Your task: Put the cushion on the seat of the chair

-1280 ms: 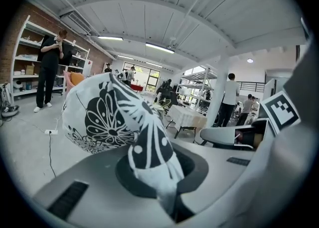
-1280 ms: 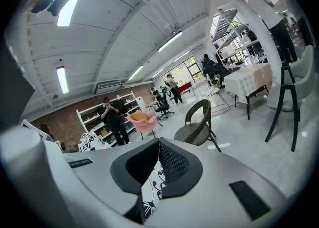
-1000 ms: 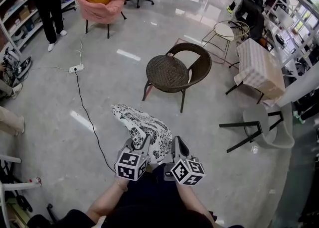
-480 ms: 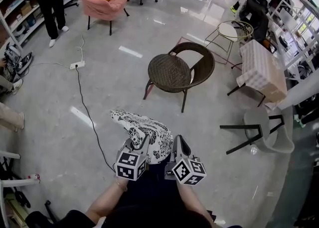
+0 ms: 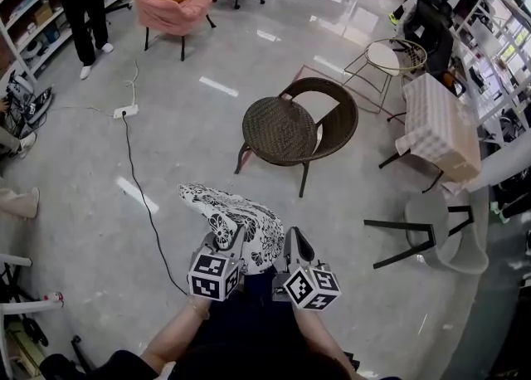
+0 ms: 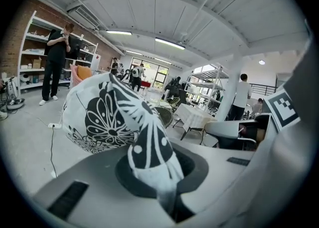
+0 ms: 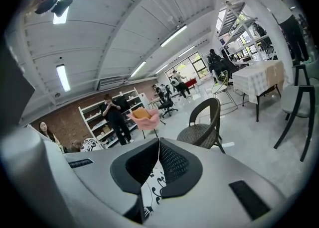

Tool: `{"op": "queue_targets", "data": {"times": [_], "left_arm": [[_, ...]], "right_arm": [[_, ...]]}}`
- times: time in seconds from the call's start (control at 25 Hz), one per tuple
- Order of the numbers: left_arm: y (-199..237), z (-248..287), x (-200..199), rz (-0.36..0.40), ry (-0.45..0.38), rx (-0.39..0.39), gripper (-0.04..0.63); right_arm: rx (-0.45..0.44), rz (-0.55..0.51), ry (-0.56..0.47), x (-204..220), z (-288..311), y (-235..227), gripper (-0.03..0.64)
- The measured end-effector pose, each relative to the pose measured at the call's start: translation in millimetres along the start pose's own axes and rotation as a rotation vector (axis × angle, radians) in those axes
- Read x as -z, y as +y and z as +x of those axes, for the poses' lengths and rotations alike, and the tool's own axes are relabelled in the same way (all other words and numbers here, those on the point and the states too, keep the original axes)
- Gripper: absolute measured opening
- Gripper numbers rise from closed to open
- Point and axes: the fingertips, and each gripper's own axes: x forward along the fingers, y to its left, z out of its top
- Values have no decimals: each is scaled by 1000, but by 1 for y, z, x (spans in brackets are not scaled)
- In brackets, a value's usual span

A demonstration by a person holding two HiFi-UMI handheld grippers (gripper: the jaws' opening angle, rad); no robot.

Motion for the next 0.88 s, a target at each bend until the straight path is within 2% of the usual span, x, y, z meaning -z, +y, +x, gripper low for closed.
{"op": "queue_targets", "data": {"times": [0.4, 0.88], "left_arm": [[16, 54, -31, -17, 10, -32, 25], [33, 93, -53, -51, 9, -105, 25]], "right_arm": [[-5, 25, 35, -25, 60, -30, -3], [-75, 38, 76, -46, 116, -46, -3]]}}
